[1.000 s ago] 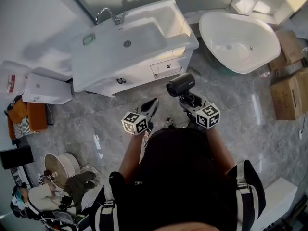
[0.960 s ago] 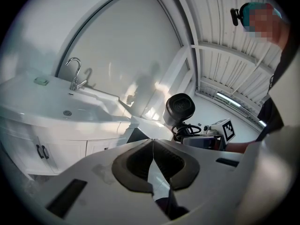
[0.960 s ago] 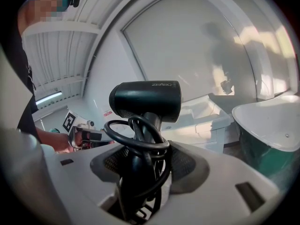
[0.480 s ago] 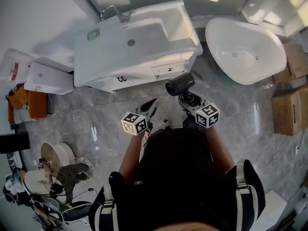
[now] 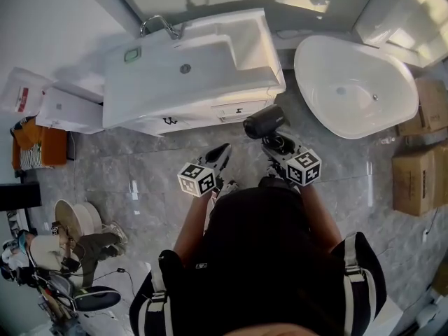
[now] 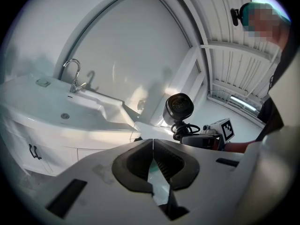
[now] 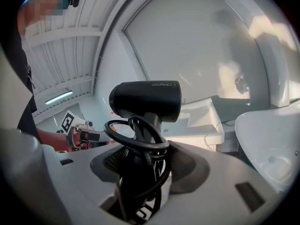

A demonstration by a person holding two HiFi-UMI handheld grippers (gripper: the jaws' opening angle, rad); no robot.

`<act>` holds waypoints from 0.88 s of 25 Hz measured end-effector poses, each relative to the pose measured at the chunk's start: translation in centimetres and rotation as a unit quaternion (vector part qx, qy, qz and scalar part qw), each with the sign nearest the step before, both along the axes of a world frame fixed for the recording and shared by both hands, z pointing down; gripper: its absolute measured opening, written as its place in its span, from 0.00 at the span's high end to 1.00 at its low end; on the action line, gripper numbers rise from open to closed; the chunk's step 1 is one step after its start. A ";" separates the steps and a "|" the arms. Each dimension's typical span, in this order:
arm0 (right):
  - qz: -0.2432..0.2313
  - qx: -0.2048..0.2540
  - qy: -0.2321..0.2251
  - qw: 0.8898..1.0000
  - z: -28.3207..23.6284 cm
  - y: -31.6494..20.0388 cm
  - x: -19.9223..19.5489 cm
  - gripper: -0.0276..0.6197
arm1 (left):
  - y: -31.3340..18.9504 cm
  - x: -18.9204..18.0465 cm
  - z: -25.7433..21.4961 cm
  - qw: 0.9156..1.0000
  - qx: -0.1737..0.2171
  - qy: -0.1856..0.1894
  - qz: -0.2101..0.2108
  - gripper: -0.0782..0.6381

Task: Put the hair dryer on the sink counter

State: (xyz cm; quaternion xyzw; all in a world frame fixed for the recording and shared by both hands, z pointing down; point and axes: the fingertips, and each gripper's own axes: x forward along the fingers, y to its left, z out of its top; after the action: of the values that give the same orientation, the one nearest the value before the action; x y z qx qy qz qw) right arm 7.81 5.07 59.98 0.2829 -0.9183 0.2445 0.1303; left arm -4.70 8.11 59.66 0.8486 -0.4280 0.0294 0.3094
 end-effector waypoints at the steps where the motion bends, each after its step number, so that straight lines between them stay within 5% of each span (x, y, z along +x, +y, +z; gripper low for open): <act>1: -0.003 -0.001 0.000 1.000 0.1 -0.5 0.6 0.50 | -0.4 0.5 0.0 1.000 0.000 0.000 -0.004 0.87; 14: -0.052 0.002 -0.003 0.999 0.0 -5.2 5.6 0.50 | -3.5 6.2 0.0 0.999 0.001 -0.004 -0.048 0.87; 22: -0.049 0.002 -0.001 0.999 0.1 -6.5 6.6 0.50 | -4.7 6.7 0.2 0.998 0.000 0.000 -0.055 0.87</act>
State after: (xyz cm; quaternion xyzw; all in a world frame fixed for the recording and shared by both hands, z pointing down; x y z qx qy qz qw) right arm 14.45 -1.40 60.07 0.2373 -0.9317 0.2361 0.1411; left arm 1.98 3.41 59.87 0.8235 -0.4743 0.0121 0.3110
